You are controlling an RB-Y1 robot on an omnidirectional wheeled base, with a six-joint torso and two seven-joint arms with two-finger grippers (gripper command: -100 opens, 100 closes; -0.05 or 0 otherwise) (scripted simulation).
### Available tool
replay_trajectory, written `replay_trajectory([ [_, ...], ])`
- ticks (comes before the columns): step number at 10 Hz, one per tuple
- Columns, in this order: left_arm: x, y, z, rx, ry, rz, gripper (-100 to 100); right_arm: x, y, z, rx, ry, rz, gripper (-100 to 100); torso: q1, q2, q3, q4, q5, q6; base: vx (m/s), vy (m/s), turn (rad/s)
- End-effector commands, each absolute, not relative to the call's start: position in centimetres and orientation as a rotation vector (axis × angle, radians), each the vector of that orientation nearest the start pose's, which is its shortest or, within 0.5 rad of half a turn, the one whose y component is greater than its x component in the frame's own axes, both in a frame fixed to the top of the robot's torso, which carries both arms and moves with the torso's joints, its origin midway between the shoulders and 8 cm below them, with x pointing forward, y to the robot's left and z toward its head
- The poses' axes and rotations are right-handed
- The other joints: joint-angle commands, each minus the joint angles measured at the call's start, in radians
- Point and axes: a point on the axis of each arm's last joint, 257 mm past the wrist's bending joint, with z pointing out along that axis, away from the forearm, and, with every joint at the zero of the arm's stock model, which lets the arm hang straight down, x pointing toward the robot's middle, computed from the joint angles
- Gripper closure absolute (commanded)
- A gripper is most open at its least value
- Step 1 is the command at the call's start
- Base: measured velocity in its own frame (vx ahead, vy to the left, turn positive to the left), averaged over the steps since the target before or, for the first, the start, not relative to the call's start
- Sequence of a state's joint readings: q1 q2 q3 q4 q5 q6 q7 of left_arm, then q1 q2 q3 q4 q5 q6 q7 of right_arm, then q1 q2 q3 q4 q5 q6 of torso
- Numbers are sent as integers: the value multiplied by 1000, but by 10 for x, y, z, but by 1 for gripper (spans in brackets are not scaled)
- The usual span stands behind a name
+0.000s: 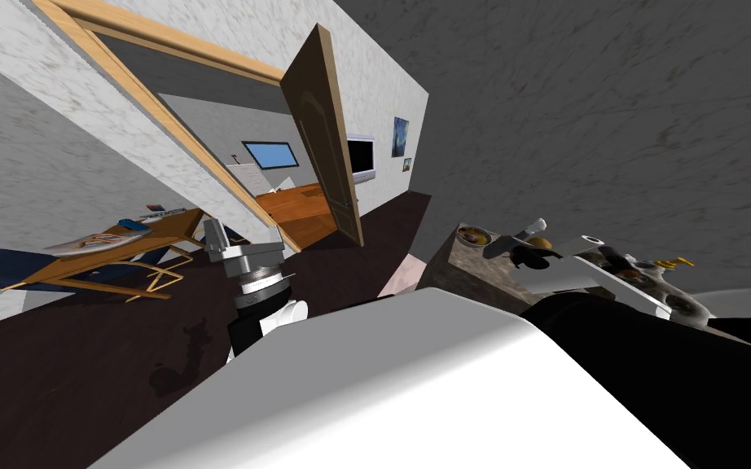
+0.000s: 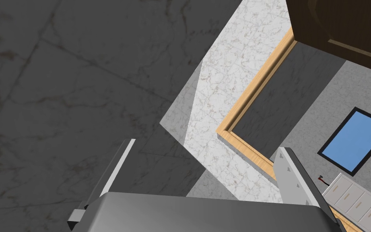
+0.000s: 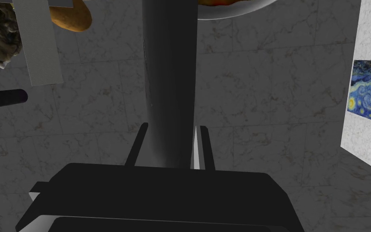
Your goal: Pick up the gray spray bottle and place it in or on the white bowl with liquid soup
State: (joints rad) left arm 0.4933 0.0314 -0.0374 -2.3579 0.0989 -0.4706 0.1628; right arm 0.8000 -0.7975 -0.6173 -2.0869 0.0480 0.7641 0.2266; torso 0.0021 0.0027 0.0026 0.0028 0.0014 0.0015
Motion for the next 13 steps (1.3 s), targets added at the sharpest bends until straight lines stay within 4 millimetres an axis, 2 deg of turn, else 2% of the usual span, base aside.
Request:
replay_trajectory([
  [1, 334, 271, 55, -715, 498, -1574, 0, 233, -697, -112, 982, 1598, -553, 100, 0, 0, 0, 0, 0, 0, 27, -7, -34],
  [7, 334, 272, 55, -715, 498, -1574, 0, 237, -679, -77, 970, 1589, -548, 100, -5, -6, -4, -2, -1, -2, 65, -46, -14],
  [10, 334, 272, 55, -715, 498, -1574, 0, 239, -665, -72, 958, 1622, -548, 100, -7, -8, -5, -2, -2, -3, 102, -100, -5],
  [13, 334, 272, 55, -715, 498, -1574, 0, 239, -651, -75, 947, 1675, -551, 100, -10, -10, -6, -3, -2, -4, 119, -138, -1],
])
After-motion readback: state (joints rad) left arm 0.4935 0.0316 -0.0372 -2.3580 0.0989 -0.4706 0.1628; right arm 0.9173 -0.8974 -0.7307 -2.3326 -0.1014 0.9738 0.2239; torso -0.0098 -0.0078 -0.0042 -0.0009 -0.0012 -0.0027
